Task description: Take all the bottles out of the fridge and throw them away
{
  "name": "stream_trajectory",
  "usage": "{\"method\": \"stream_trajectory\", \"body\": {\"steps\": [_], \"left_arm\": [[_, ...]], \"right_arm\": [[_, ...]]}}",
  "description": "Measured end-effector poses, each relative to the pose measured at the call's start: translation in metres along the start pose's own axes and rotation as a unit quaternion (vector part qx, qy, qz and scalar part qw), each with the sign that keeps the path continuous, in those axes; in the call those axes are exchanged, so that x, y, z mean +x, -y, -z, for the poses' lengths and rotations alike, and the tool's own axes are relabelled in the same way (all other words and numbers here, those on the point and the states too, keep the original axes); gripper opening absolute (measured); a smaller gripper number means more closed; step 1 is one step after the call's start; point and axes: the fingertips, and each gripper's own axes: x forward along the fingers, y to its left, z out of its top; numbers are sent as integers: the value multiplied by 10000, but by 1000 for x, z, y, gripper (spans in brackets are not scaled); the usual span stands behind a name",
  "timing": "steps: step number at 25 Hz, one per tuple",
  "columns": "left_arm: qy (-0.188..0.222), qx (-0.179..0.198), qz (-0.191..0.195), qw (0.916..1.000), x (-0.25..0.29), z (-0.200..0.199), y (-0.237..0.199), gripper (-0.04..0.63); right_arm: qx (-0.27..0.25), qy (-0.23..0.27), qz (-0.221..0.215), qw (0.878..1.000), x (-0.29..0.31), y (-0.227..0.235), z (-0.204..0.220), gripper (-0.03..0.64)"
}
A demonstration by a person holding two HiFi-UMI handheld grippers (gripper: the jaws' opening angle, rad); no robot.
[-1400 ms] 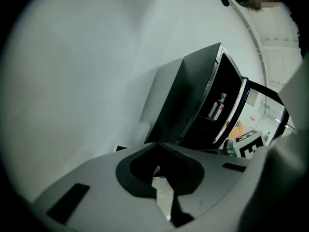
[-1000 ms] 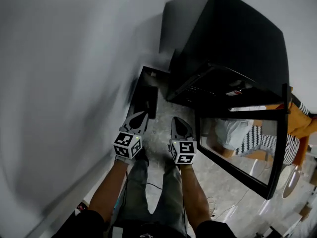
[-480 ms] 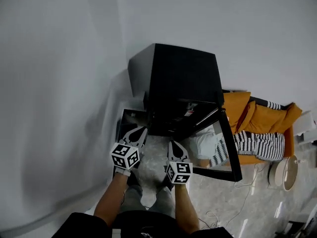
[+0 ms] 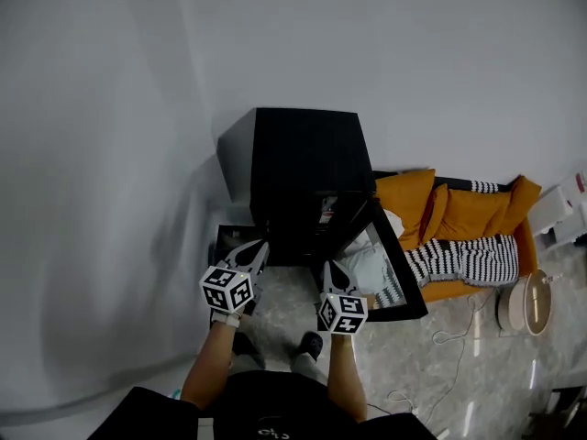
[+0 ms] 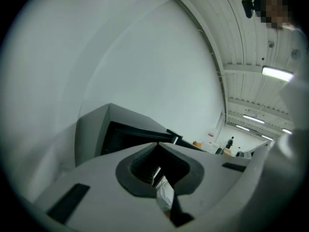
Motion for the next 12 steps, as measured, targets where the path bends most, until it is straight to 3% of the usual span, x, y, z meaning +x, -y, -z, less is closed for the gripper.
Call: {"method": "stream_trajectory", "body": {"steps": [12], "left_arm": [[-97,576,402,9975,31,-28,37,6]], "right_arm": [[-157,353,187,9991,-12,23,-47,8]]}}
